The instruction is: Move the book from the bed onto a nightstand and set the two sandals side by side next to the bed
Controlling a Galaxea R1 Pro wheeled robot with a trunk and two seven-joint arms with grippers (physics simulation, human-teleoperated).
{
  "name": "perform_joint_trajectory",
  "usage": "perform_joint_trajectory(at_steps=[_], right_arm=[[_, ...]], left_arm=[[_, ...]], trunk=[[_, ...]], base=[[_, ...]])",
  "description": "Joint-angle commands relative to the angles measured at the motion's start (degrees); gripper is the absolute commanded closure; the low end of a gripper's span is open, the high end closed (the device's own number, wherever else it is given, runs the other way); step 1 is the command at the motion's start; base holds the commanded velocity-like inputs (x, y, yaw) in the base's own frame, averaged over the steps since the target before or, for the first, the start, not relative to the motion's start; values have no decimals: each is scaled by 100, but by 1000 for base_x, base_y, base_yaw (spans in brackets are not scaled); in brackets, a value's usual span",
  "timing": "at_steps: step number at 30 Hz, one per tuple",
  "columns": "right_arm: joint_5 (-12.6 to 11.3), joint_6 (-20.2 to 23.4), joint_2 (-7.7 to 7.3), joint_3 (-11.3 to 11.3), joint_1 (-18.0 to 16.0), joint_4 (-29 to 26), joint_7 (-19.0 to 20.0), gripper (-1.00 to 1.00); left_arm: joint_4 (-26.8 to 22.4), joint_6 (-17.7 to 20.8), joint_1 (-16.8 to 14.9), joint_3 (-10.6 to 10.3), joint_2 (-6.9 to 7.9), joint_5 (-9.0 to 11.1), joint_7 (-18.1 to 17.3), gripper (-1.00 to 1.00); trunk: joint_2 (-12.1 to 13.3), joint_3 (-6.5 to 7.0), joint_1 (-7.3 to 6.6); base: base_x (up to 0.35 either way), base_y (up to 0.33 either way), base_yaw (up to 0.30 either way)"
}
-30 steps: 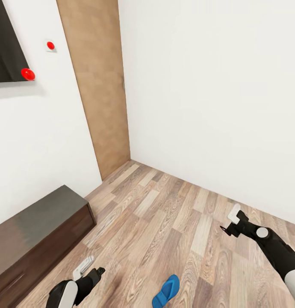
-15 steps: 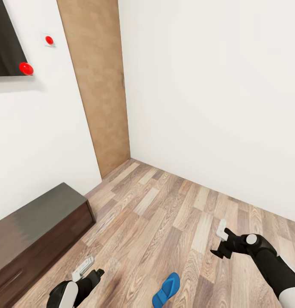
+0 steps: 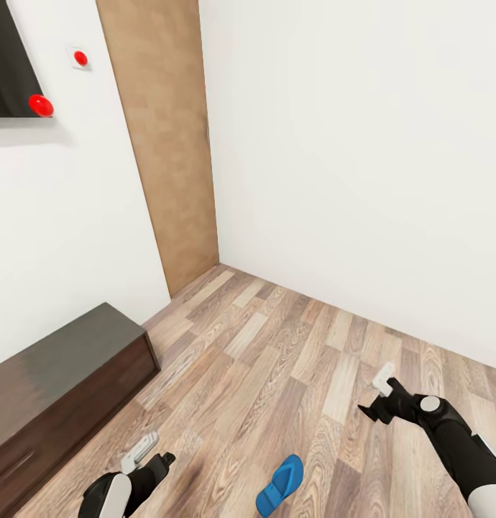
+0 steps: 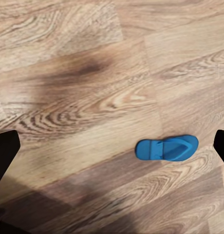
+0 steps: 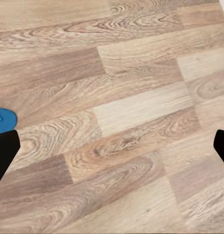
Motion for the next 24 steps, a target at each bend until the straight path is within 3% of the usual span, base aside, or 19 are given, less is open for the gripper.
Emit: perform_joint_trajectory(at_steps=[1,3,8,10,13,15,16,19,20,24], right_arm=[[26,0,-9,-49,-11,2,-103,-100],[92,-145,-43,-101,-42,-22,-325,-100],[310,-446,-173,-120,-201,-50,-386,-100],[582,-647,-334,-96,-396,-47,-307,-100],[1188,-841,-524,-4,-666,-44,101,-100],[1609,-922,-599,42,-784,-55,413,-100],[1609,-922,-599,42,-784,-55,413,-100],[2124,-1011,-664,104,-885,-74,765,-100],[2351,-1086,-685,145,-914,-76,906,-100],[2567,-1284,-701,181,-916,-78,1035,-100]], left_arm=[[-10,24,-3,9,-5,62,44,-100],[-16,22,-3,-7,-6,61,38,-100],[-83,19,-1,-43,-7,58,37,-100],[-169,18,21,-59,-4,59,35,-100],[-467,19,126,-111,-6,64,31,-100],[-768,32,221,-254,-8,67,28,-100],[-768,32,221,-254,-8,67,28,-100],[-1223,75,322,-616,0,76,29,-100],[-1529,147,365,-840,5,88,30,-100],[-2017,401,411,-1060,6,102,31,-100]], trunk=[[-44,-24,22],[-124,-60,66],[-325,-149,176],[-405,-185,220],[-525,-239,285],[-606,-275,329],[-646,-293,351],[-766,-347,417],[-806,-365,439],[-967,-437,527]], base=[[0,0,0],[0,0,0],[0,0,0],[0,0,0],[0,0,0],[0,0,0],[0,0,0],[0,0,0],[0,0,0],[0,0,0]])
